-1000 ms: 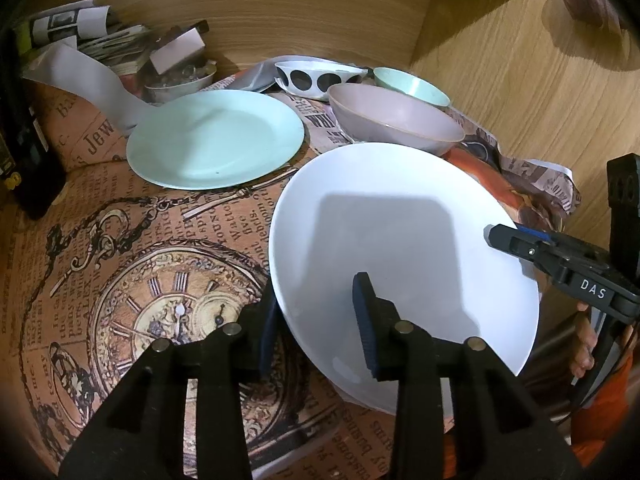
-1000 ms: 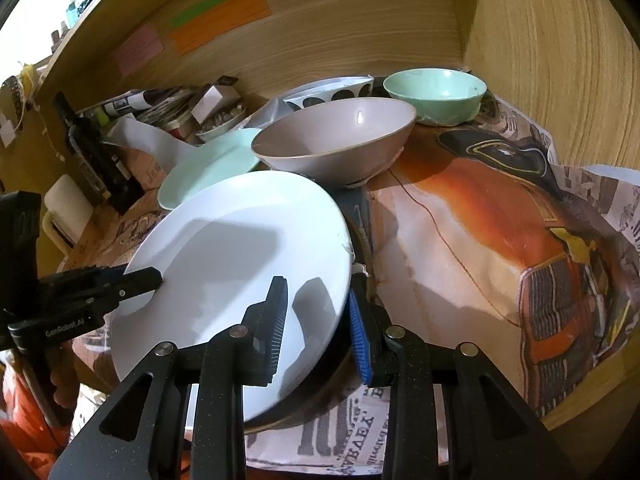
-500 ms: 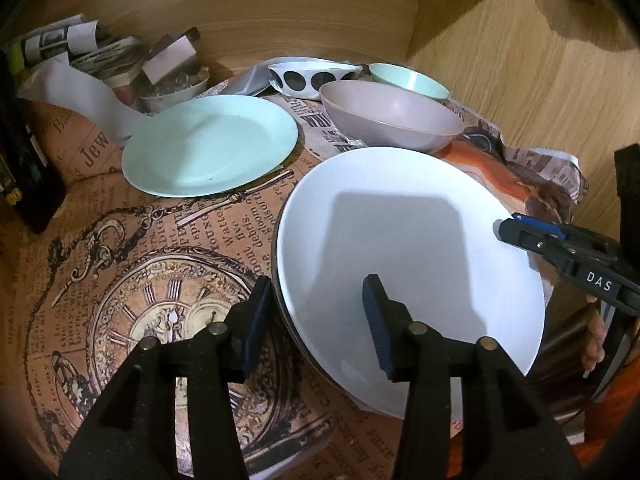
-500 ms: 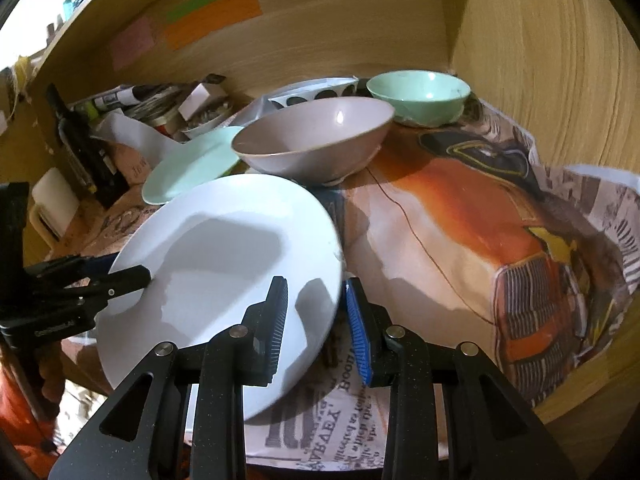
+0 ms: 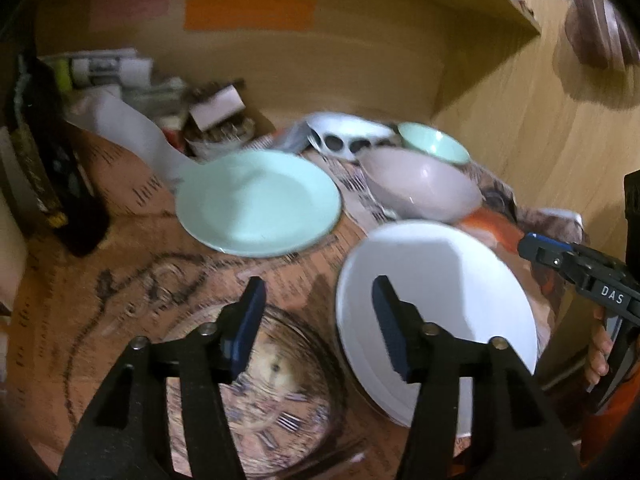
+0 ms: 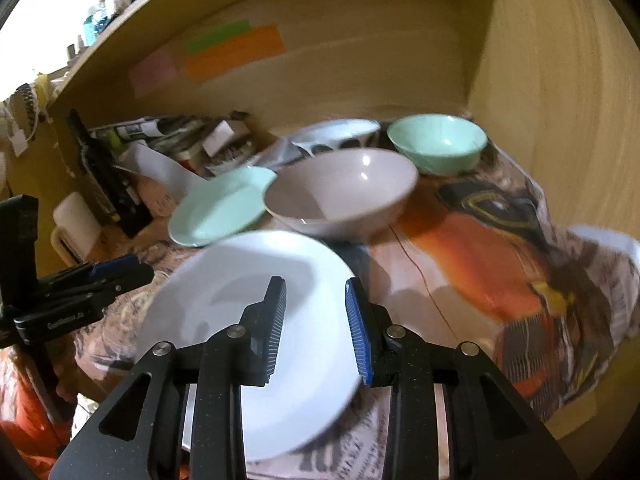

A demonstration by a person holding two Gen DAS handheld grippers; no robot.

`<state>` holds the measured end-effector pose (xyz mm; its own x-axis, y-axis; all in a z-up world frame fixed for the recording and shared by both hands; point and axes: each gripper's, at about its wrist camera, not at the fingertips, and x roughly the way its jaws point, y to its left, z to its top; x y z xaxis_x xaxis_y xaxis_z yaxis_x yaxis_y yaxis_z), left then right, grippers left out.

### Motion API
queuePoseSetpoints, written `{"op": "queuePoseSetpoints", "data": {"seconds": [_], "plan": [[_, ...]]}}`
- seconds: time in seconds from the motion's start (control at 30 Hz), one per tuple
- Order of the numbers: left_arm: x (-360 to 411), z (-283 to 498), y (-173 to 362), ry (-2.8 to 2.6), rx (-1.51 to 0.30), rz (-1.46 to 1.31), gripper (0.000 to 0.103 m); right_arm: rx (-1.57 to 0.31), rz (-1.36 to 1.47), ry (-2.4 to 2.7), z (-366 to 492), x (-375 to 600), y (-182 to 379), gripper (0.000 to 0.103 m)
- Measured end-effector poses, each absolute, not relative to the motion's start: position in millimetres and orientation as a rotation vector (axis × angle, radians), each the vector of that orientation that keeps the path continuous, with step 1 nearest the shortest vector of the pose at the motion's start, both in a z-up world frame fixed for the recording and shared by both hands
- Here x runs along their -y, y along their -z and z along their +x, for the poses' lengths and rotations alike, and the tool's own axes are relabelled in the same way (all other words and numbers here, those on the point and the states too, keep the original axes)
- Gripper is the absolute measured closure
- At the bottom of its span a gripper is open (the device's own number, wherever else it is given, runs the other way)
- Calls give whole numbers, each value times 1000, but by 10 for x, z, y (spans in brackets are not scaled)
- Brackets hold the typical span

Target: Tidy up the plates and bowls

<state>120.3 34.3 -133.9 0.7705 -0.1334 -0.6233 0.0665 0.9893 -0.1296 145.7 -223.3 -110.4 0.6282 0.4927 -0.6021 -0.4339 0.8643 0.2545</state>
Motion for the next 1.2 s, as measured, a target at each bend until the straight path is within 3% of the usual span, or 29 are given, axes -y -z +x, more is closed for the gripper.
{"op": "queuePoseSetpoints", "data": {"seconds": [0.23,0.33,0.5,0.57,1.2], "plan": [[-666,1212,1120,18,-605,-104,43,-650,37,-600,1590,1994,837,57],[-777,1215,1042,-13,-583,-102,42,-620,20,-637,1651,1879,714,55],[-992,1251,919,-75,-545,-105,17,-604,3,-692,1821,1668,585,55],[-1086,1294,888,-92,-539,-113,14,-610,-5,-708,1909,1574,569,55],[-1537,2216,1279,-114,-773,-188,12,-858,-119,-766,3036,819,959,55]]}}
